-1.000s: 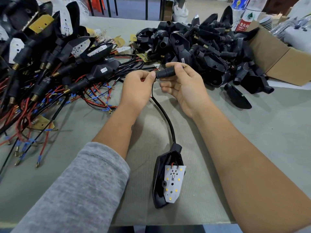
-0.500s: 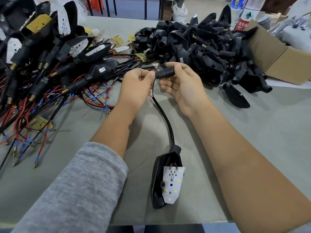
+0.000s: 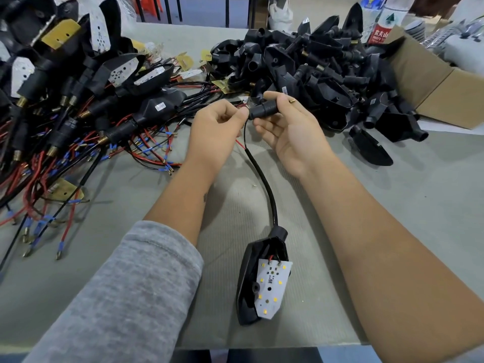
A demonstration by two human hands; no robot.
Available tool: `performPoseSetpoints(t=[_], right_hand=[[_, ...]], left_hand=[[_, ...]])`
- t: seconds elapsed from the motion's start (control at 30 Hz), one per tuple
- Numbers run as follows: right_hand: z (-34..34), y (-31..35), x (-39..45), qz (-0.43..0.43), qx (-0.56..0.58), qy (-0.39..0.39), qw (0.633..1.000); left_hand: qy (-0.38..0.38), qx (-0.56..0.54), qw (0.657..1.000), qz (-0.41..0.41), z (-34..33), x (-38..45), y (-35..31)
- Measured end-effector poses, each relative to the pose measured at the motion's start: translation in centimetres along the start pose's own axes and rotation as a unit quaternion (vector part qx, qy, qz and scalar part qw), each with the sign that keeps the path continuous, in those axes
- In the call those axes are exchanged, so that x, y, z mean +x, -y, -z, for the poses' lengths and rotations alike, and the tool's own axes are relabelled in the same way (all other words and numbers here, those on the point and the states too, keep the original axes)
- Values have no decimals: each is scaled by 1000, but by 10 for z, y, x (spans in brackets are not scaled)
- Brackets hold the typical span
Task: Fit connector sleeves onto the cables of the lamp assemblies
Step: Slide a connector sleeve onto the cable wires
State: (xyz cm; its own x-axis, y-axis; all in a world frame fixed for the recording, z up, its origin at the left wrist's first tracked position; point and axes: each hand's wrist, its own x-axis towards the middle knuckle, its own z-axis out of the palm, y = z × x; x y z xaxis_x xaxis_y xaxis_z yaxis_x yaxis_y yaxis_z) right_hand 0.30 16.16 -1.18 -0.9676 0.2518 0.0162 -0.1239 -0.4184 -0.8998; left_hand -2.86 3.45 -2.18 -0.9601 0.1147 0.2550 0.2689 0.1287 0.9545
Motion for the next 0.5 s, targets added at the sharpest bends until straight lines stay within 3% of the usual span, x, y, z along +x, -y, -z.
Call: performPoseSetpoints(t=[0.23, 0.37, 0.5], right_hand=[[-3, 0, 0, -16, 28, 19, 999], [-2, -1, 3, -15, 38, -17, 999], [-1, -2, 2, -6, -1, 4, 1000]], left_hand=[[-8, 0, 1000, 19, -1, 1, -1], [-14, -24, 998, 58, -2, 3, -3], [0, 27, 999, 34, -3, 1, -1]])
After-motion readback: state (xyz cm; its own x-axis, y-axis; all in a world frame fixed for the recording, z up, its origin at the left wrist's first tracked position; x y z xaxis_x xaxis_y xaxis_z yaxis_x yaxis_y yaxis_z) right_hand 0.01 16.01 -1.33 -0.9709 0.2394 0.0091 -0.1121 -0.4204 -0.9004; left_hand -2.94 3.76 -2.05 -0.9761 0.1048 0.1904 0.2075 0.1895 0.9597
